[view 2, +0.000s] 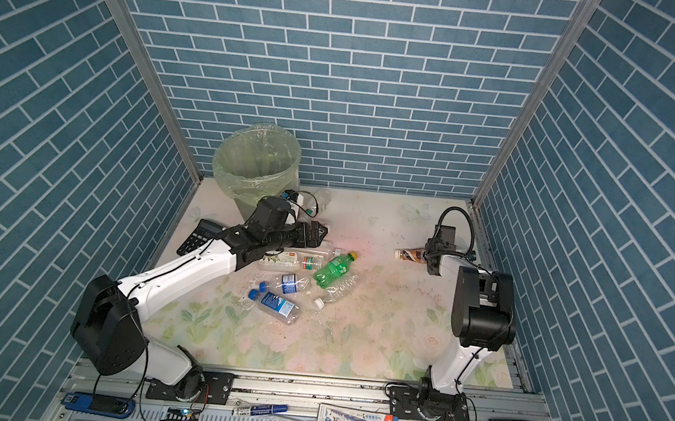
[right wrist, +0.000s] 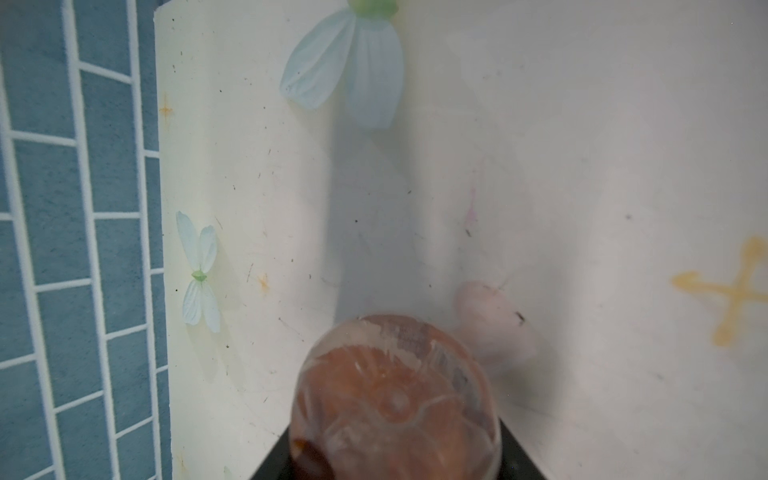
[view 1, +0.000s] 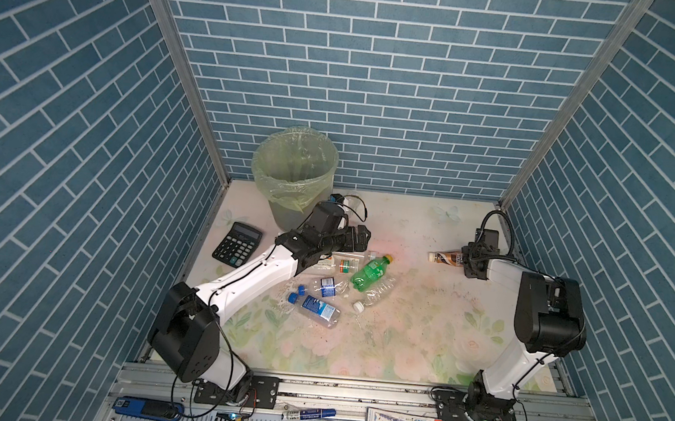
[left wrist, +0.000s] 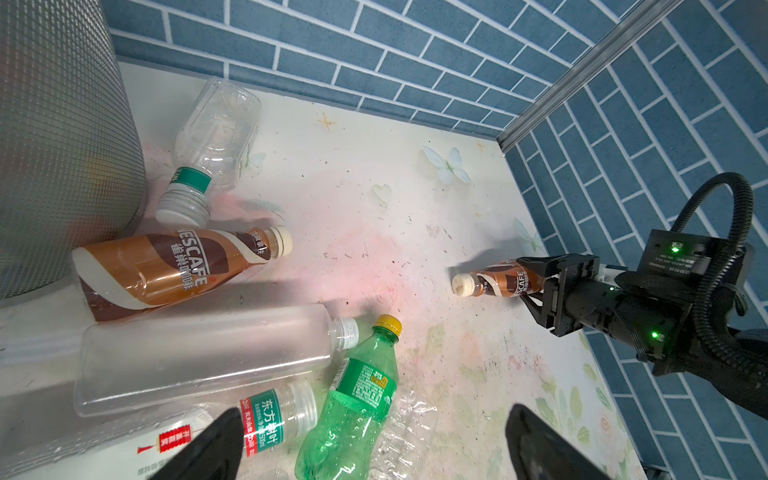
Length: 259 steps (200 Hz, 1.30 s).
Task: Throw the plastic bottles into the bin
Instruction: 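Lift the Nescafe bottle with the right gripper toward the bin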
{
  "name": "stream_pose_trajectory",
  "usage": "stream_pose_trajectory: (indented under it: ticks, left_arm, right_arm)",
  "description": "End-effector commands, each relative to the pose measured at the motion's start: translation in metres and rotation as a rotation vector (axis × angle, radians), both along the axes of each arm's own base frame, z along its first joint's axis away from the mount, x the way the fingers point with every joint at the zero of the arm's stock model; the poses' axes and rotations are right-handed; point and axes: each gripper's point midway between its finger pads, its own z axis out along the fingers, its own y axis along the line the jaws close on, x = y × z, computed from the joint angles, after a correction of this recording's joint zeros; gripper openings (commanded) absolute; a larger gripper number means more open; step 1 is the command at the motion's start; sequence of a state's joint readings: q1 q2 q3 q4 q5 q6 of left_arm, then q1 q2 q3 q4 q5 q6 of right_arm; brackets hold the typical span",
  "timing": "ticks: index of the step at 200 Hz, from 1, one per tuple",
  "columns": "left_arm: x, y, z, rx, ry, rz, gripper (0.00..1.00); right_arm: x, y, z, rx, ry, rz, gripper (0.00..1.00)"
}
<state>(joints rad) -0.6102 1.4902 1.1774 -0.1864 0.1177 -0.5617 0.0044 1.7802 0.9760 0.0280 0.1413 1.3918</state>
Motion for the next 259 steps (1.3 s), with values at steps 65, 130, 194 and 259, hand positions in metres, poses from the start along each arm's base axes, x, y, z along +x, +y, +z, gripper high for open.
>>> stream_pose_trajectory:
  ticks: [65,130,194,259]
  left_arm:
    - [-0.010,-0.006,-0.001,0.004,0.018,-0.017,0.99]
    - [-0.009,-0.012,-0.001,0.000,0.023,-0.021,0.99]
    - [-0.002,-0.025,0.011,0.040,-0.024,-0.099,0.99]
    - [0.011,-0.059,0.031,0.028,-0.105,-0.257,0.99]
  right_arm:
    - [0.000,0.004,0.014,0.007,-0.039,0.037,0.48]
    - [0.021,0.026,0.046,0.023,-0.138,0.161,0.46]
    - [0.044,0.087,0.125,-0.116,-0.300,0.491,0.45]
    - [0.035,0.180,0.210,-0.169,-0.474,0.797,0.44]
